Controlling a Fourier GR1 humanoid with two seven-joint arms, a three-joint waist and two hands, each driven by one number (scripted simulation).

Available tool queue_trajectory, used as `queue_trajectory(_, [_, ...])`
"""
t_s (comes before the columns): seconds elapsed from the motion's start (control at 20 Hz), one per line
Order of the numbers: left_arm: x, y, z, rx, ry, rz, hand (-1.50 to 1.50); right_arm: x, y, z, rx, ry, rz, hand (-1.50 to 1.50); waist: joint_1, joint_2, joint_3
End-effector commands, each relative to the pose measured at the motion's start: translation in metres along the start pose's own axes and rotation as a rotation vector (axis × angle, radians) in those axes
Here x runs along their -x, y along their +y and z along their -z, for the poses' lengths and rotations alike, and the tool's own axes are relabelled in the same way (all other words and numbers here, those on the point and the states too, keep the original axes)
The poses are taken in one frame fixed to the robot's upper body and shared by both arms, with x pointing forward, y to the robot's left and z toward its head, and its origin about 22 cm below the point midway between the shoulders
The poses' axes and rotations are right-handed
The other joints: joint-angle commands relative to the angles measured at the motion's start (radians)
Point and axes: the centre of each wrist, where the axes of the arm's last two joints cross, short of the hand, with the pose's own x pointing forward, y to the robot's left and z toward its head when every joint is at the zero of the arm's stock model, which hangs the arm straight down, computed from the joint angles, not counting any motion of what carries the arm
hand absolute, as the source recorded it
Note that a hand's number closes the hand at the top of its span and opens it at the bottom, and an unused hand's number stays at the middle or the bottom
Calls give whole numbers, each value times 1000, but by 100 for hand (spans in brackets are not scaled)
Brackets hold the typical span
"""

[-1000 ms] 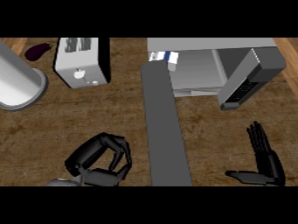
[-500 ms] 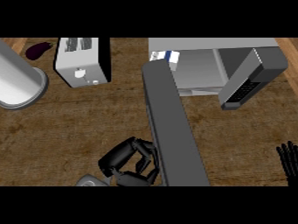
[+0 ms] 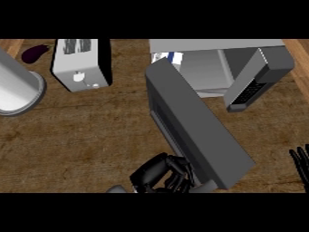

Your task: Pick up the milk, place it into the microwave and close the microwave

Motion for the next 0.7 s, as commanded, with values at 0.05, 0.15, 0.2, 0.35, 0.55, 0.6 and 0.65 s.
queue_trajectory(0.05, [2, -29, 14, 19, 36, 25, 150, -19, 8, 2, -148, -77, 123, -150, -36, 8, 0])
queue_trajectory(0.15, [-12, -33, 23, 0, 0, 50, 150, -29, 16, 16, -184, -82, 121, -150, -41, 8, -1])
queue_trajectory(0.2, [-13, -32, 27, -18, -8, 56, 150, -40, 17, 27, -194, -89, 99, -150, -39, 10, -2])
queue_trajectory(0.35, [-21, -29, 36, -72, -15, 62, 150, -56, 23, 33, -247, -87, 94, -150, -54, 11, -2])
queue_trajectory(0.55, [-30, -24, 48, -140, -19, 100, 150, -68, 30, 48, -303, -104, 99, -150, -83, 17, -3])
queue_trajectory(0.6, [-35, -20, 54, -162, -34, 110, 150, -67, 31, 49, -296, -95, 106, -150, -81, 20, -2])
queue_trajectory(0.65, [-36, -15, 55, -217, -35, 84, 150, -70, 33, 40, -313, -80, 116, -150, -100, 18, -3])
